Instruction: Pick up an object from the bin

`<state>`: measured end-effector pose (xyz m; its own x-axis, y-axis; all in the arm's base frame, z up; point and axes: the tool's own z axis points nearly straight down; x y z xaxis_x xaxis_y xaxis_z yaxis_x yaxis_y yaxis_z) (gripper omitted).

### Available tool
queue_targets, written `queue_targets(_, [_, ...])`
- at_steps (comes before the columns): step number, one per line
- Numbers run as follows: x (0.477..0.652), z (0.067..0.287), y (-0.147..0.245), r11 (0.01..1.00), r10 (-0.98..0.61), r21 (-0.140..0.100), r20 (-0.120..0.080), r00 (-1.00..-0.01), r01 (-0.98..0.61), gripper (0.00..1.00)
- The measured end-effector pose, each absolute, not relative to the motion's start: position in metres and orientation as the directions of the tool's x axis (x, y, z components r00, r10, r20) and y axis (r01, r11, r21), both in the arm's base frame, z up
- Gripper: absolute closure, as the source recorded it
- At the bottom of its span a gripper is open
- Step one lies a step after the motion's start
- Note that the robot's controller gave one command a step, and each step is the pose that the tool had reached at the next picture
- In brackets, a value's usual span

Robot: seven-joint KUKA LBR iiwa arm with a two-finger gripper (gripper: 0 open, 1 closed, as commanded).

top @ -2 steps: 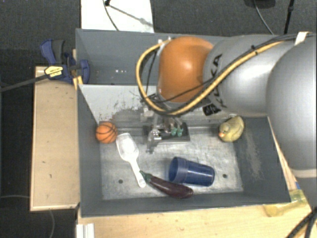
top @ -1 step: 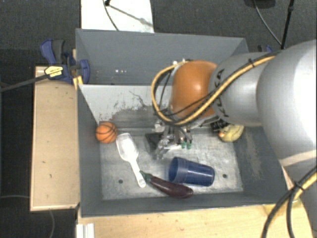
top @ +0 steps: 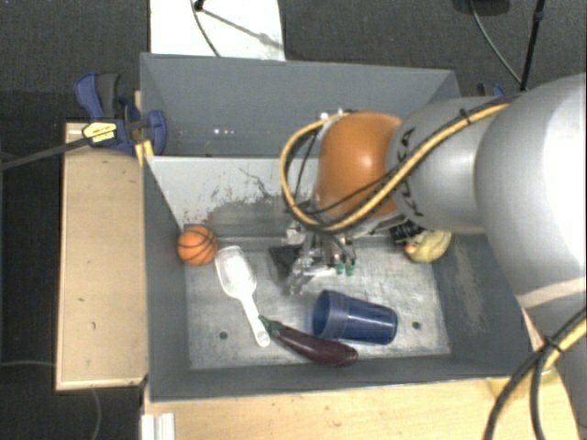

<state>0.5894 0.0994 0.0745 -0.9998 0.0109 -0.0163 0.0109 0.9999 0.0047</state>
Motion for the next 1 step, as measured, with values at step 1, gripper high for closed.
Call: queue_targets(1, [0.5835, 0.2782, 0.1181, 0.999, -0.050, -0.001, 0.006, -0.999, -0.050, 1.00])
